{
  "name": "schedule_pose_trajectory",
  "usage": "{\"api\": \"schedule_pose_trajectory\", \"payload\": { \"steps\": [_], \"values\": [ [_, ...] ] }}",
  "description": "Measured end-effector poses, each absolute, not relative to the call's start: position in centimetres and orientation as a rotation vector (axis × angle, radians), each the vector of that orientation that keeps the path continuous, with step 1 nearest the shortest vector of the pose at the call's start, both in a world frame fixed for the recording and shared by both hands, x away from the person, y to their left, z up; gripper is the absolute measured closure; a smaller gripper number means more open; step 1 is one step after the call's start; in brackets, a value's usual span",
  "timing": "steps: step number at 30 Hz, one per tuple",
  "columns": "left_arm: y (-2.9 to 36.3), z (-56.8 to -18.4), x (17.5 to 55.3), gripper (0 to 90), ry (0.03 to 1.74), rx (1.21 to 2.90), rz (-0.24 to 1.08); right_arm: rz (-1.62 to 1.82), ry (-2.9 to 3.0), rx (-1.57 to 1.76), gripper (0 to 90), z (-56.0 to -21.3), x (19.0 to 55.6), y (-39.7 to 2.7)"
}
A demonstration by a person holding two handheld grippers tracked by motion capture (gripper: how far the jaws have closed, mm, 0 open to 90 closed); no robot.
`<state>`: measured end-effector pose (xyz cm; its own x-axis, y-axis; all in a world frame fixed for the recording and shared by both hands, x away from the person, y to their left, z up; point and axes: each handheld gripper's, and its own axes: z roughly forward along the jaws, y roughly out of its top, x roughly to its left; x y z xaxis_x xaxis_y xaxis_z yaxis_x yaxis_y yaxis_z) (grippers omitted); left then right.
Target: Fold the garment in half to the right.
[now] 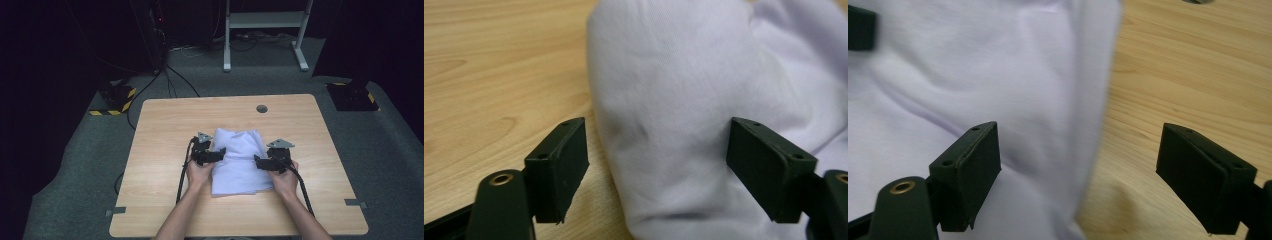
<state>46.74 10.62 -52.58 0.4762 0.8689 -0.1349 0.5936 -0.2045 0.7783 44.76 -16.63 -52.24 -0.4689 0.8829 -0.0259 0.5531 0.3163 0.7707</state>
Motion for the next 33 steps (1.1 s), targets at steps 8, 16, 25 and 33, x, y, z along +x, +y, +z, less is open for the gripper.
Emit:
{"api": "schedule_pose_trajectory", "payload": {
  "steps": [8, 16, 25, 33],
  "values": [
    [10.2, -53.1, 45.3, 35.3, 1.162, 1.988, 0.461, 0.924, 2.220, 1.215, 17.3, -53.1, 44.4, -15.3],
    [10.1, -52.6, 42.1, 37.1, 1.170, 2.011, 0.436, 0.897, 2.300, 1.118, 14.7, -52.7, 41.8, -15.4],
    [10.0, -51.0, 44.5, 18.5, 1.166, 1.835, 0.462, 1.011, 2.209, 1.246, 15.6, -51.5, 43.8, -15.7],
    [10.1, -53.3, 46.3, 34.3, 1.298, 1.889, 0.384, 0.910, 2.239, 1.277, 16.4, -53.3, 45.3, -15.4]
  ]
}}
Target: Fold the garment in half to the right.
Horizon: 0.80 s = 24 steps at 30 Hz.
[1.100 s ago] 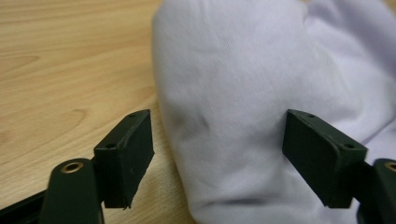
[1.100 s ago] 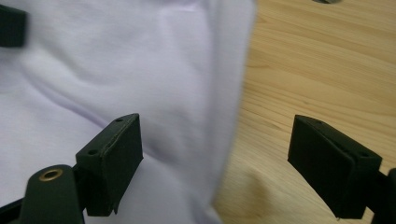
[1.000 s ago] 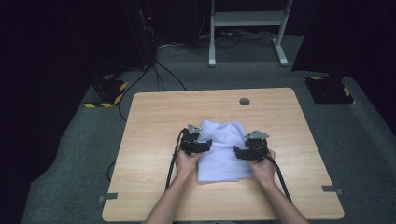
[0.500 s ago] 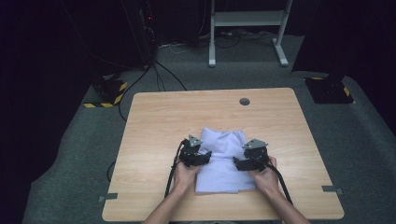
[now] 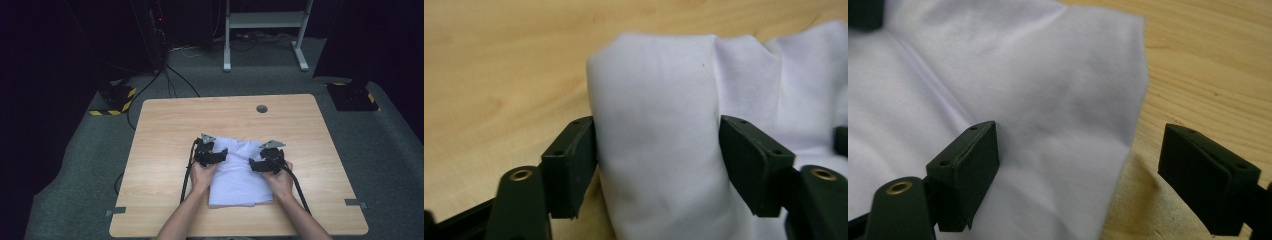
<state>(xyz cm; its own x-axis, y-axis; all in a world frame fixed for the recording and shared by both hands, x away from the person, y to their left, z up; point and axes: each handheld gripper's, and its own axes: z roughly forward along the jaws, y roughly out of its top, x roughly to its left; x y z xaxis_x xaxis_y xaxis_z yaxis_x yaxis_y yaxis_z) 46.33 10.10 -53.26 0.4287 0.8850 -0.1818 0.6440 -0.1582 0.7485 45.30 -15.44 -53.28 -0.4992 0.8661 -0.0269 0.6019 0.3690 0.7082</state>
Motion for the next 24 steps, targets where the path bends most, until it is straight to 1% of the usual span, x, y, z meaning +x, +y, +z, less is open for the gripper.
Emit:
{"api": "schedule_pose_trajectory", "payload": {
  "steps": [2, 4, 5, 9, 11, 15, 19, 22, 24],
  "values": [
    [10.2, -53.5, 46.0, 37.1, 1.312, 1.879, 0.374, 0.915, 2.236, 1.285, 16.8, -53.3, 45.3, -16.1],
    [10.2, -53.3, 45.7, 37.5, 1.312, 1.886, 0.378, 0.893, 2.243, 1.277, 16.5, -53.3, 45.2, -16.6],
    [10.3, -53.1, 45.6, 36.2, 1.302, 1.889, 0.381, 0.889, 2.244, 1.277, 16.3, -53.3, 45.1, -16.8],
    [11.2, -52.1, 45.8, 22.1, 1.276, 1.812, 0.388, 0.925, 2.212, 1.265, 16.1, -52.5, 44.9, -17.1],
    [11.5, -51.9, 46.2, 19.7, 1.275, 1.789, 0.418, 0.957, 2.196, 1.264, 16.1, -52.1, 45.0, -16.8],
    [11.3, -52.2, 47.0, 19.7, 1.305, 1.810, 0.417, 0.979, 2.180, 1.264, 17.2, -52.1, 45.5, -15.6],
    [10.8, -52.9, 47.1, 25.3, 1.288, 1.878, 0.452, 0.916, 2.207, 1.285, 16.9, -53.1, 46.4, -14.8],
    [10.6, -53.2, 47.1, 24.9, 1.269, 1.911, 0.455, 0.932, 2.207, 1.296, 16.5, -53.4, 46.5, -15.3],
    [10.9, -53.0, 47.0, 22.9, 1.261, 1.920, 0.463, 0.934, 2.201, 1.290, 17.5, -53.5, 46.3, -15.8]
  ]
}}
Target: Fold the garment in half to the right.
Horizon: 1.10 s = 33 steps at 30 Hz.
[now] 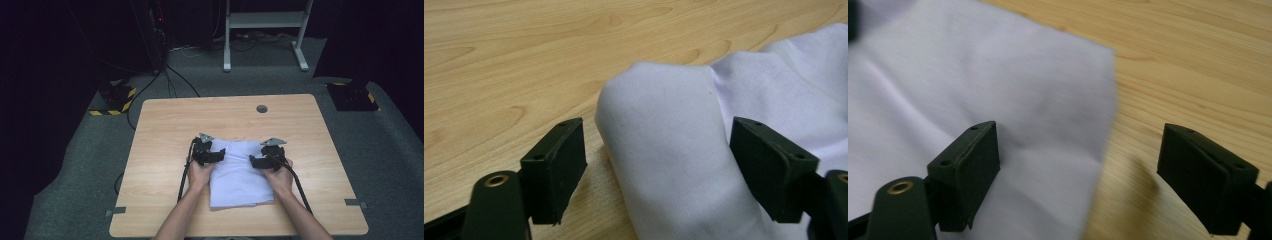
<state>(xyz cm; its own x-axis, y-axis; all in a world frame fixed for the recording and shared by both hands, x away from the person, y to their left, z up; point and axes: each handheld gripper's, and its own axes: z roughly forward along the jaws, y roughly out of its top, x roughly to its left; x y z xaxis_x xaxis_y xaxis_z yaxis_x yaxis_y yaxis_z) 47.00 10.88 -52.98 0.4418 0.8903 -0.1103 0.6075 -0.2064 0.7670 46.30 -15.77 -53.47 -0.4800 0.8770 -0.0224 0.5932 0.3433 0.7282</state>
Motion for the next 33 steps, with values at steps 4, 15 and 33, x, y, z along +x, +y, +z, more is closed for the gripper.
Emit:
{"api": "schedule_pose_trajectory", "payload": {
  "steps": [4, 15, 33],
  "values": [
    [11.9, -52.0, 46.5, 17.4, 1.223, 1.866, 0.462, 0.892, 2.190, 1.300, 16.2, -53.2, 46.1, -17.1],
    [11.8, -53.0, 47.6, 20.7, 1.285, 1.919, 0.420, 0.930, 2.228, 1.265, 17.5, -53.4, 46.3, -14.7],
    [11.7, -52.2, 46.6, 16.7, 1.257, 1.890, 0.380, 1.041, 2.208, 1.276, 17.6, -52.3, 45.1, -15.2]
  ]
}}
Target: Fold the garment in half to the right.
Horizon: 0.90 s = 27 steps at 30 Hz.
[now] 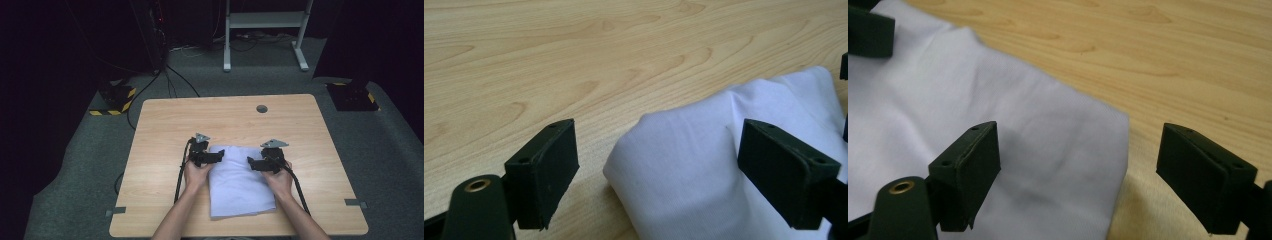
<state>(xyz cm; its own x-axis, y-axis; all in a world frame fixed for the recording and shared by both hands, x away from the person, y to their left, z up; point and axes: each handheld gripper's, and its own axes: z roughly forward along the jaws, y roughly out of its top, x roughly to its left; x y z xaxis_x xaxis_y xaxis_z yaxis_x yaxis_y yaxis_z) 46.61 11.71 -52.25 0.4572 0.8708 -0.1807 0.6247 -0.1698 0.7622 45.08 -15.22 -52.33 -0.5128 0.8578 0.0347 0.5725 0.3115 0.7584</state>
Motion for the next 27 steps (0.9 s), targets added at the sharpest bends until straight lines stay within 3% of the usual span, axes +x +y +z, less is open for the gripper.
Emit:
{"api": "schedule_pose_trajectory", "payload": {
  "steps": [9, 15, 20, 27],
  "values": [
    [11.3, -53.3, 46.9, 15.9, 1.238, 1.995, 0.410, 0.891, 2.182, 1.335, 17.7, -53.5, 46.5, -16.3],
    [13.1, -52.0, 46.0, 15.3, 1.219, 1.870, 0.386, 0.945, 2.146, 1.358, 18.5, -52.6, 46.4, -18.1],
    [12.7, -52.4, 46.7, 16.7, 1.265, 1.906, 0.414, 0.997, 2.116, 1.328, 18.8, -51.9, 46.9, -16.4],
    [12.0, -53.1, 47.2, 19.7, 1.261, 1.980, 0.419, 0.878, 2.143, 1.342, 19.5, -53.4, 48.7, -14.5]
  ]
}}
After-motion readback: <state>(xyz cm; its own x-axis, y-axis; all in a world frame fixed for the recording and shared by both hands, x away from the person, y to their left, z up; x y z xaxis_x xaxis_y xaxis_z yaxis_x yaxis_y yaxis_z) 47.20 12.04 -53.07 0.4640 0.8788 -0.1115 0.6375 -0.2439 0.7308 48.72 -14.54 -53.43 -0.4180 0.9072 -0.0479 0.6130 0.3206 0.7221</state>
